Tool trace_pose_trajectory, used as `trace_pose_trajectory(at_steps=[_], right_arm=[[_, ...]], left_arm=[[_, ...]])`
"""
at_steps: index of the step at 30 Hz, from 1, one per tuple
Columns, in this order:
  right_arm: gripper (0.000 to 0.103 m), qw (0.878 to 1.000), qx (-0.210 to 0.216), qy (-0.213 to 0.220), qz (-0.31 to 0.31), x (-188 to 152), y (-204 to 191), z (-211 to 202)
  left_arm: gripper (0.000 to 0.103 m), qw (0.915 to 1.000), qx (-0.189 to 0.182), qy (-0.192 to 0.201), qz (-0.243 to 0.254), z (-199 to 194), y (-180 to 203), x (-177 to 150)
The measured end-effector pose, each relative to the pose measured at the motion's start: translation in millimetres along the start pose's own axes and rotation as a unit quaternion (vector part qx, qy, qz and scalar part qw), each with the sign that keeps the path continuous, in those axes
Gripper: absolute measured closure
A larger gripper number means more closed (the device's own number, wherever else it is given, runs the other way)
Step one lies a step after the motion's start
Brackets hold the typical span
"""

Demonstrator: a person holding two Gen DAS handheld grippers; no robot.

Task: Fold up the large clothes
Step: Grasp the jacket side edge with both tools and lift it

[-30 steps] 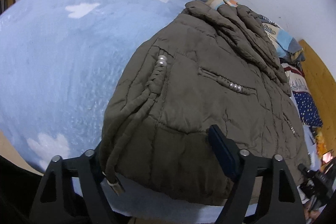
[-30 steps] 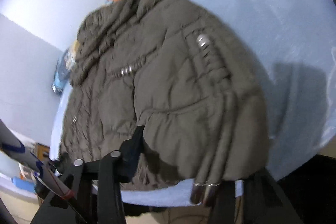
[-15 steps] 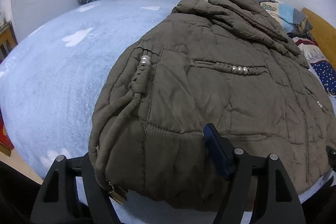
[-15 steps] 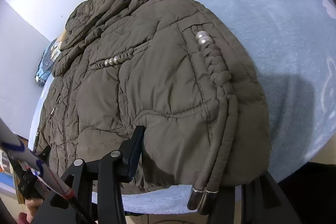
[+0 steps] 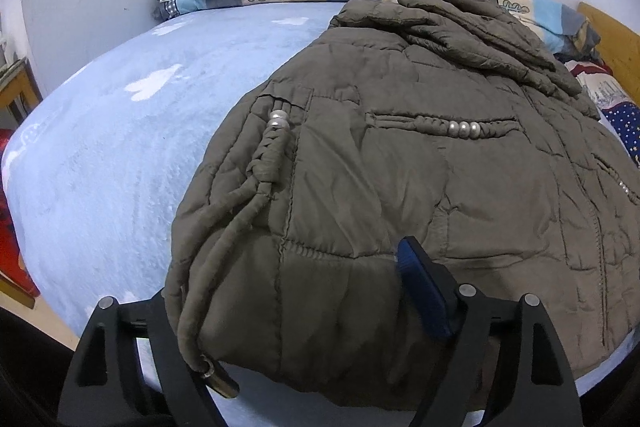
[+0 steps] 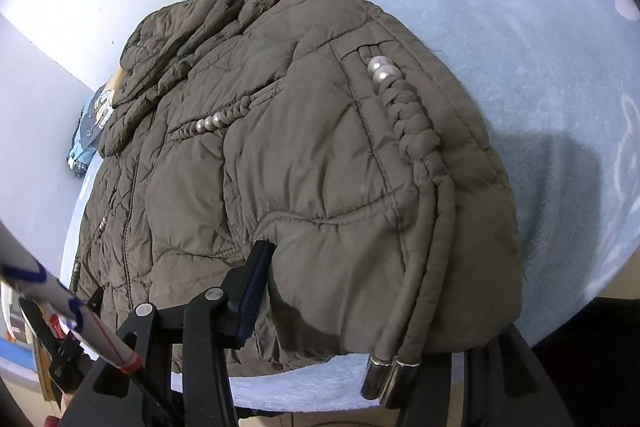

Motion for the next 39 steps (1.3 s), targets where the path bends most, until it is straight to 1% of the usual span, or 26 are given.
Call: trace_pose_trajectory(at_steps=[2, 7, 10, 11, 12, 14, 15, 16, 17, 18, 20, 22, 25, 29, 31, 32, 35, 39], right_arm=[[0.043, 1.0, 0.003, -0.003, 0.001, 0, -1, 1], [0.034, 1.0, 0.002, -0.01, -0.004, 0, -7, 4], [0.034, 1.0, 0.005, -0.013, 0.01, 2, -5, 5], [0.034, 1.0, 0.007, -0.012, 0.011, 2, -5, 5], [0.036, 1.0, 0.008, -0.011, 0.011, 2, -5, 4], [0.053, 1.0, 0.003, -0.006, 0.01, 2, -3, 2], [0.059, 1.0, 0.013, -0.004, 0.014, 2, -2, 0], [0.067, 1.0, 0.022, -0.002, 0.019, 3, -2, -3], [0.072, 0.999, 0.031, 0.004, 0.016, 4, -3, -7], [0.074, 0.999, 0.032, 0.008, 0.01, 4, -6, -10], [0.077, 0.999, 0.026, 0.025, -0.015, 4, -15, -17], [0.079, 0.998, 0.025, 0.043, -0.038, 3, -24, -26], [0.08, 0.996, 0.035, 0.062, -0.05, 5, -29, -37], [0.081, 0.996, 0.039, 0.067, -0.049, 5, -29, -39], [0.082, 0.995, 0.038, 0.075, -0.058, 5, -31, -43], [0.082, 0.993, 0.034, 0.087, -0.069, 5, -34, -47], [0.083, 0.989, 0.025, 0.107, -0.096, 2, -42, -56], [0.083, 0.988, 0.024, 0.112, -0.1, 2, -44, -58]], left_arm=[[0.019, 1.0, 0.005, 0.0, 0.004, 1, 1, 0], [0.016, 0.9999, 0.012, -0.003, 0.005, 3, 1, 1], [0.017, 0.9999, 0.01, -0.008, 0.005, 2, 0, 2], [0.018, 0.9999, 0.008, -0.008, 0.008, 2, 0, 3], [0.021, 0.9999, 0.003, -0.007, 0.012, 1, 1, 3], [0.033, 0.9997, -0.006, -0.003, 0.024, -3, 4, 4], [0.037, 0.9995, -0.006, 0.0, 0.03, -5, 5, 4], [0.046, 0.9992, -0.008, 0.006, 0.04, -8, 8, 5], [0.051, 0.9988, -0.008, 0.011, 0.047, -10, 11, 6], [0.059, 0.9983, -0.009, 0.018, 0.055, -14, 13, 7], [0.069, 0.9975, -0.009, 0.031, 0.063, -19, 16, 9], [0.072, 0.9967, -0.011, 0.043, 0.067, -25, 16, 11], [0.074, 0.9957, -0.015, 0.057, 0.072, -31, 17, 14], [0.077, 0.9938, -0.015, 0.072, 0.083, -37, 20, 18], [0.078, 0.9924, -0.012, 0.082, 0.09, -41, 22, 18], [0.078, 0.9918, -0.009, 0.086, 0.094, -43, 24, 18], [0.078, 0.991, -0.009, 0.09, 0.099, -45, 24, 19], [0.078, 0.991, -0.009, 0.094, 0.095, -50, 23, 19]])
Point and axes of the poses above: each gripper's, at about its wrist camera, not at the fingertips, and z roughly the way its jaws point, y to its right, x to its top, the point moved 3 cm from there along z, roughly the way its jaws point, and after that the axes turned 6 degrees about z, right-handed, at the moved point
